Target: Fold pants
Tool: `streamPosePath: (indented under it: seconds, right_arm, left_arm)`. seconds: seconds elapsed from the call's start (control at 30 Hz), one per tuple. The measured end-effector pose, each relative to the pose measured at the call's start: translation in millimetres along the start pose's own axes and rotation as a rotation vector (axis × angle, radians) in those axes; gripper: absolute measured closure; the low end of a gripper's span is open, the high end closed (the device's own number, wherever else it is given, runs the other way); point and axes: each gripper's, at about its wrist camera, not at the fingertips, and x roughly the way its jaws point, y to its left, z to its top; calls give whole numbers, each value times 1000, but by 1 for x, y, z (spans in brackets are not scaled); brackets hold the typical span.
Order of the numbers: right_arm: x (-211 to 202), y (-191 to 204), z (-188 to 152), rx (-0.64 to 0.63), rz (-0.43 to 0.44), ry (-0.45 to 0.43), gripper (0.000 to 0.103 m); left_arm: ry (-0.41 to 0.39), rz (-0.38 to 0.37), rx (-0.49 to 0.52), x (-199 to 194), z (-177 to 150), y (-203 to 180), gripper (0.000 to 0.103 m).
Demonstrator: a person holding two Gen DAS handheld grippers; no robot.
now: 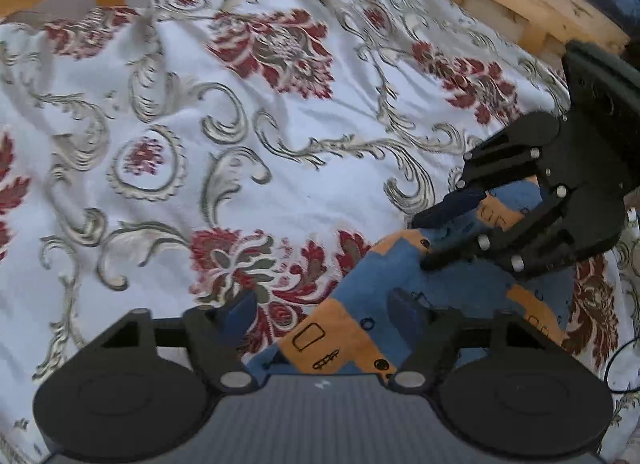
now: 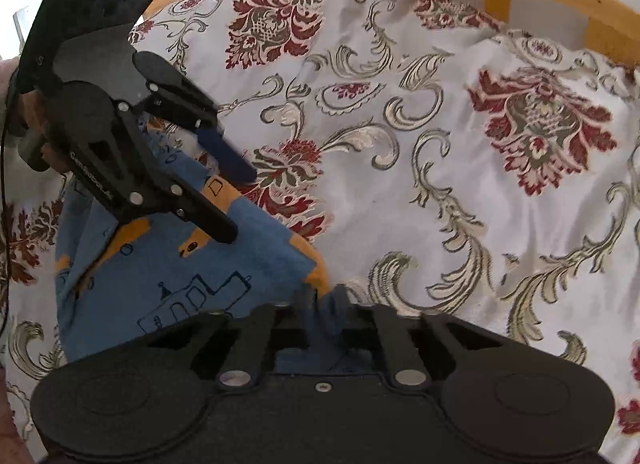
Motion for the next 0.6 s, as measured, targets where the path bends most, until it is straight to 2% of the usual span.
streamPosePath:
  seconds: [0.03, 0.1, 0.13, 0.2, 0.23, 0.43, 0.47, 0.53, 0.57, 0.6]
  right_arm:
    - [-3, 2, -1, -16, -6, -9, 101]
    - [-9, 10, -5, -64, -19, -22, 102]
    - [-12, 14, -6, -84, -22, -26, 103]
    - [-19, 24, -11, -123, -16, -38, 103]
    - [-23, 28, -13, -132, -12, -39, 103]
    - [-43, 58, -37, -218, 10, -25, 103]
    - [-43, 61, -40, -225, 11, -21, 103]
    - [-42, 66, -46, -234, 10, -17, 103]
    - [-41, 67, -49, -233, 9, -17, 103]
    - [-41, 68, -50, -231, 7, -20, 103]
  left_arm:
    - [2, -11, 8, 1, -1, -1, 43]
    - [2, -27, 29, 1, -4, -3, 66]
    - [2, -28, 42, 0, -5, -5, 71]
    - [-2, -37, 77, -4, -10, -10, 90]
    - [-6, -45, 94, -7, -13, -13, 91]
    - [25, -116, 203, -21, -27, -33, 92]
    - [24, -127, 208, -23, -28, -34, 89]
    - [8, -181, 181, -28, -28, -30, 76]
    - [-1, -217, 144, -31, -26, -25, 63]
    - [-7, -250, 104, -32, -24, -19, 54]
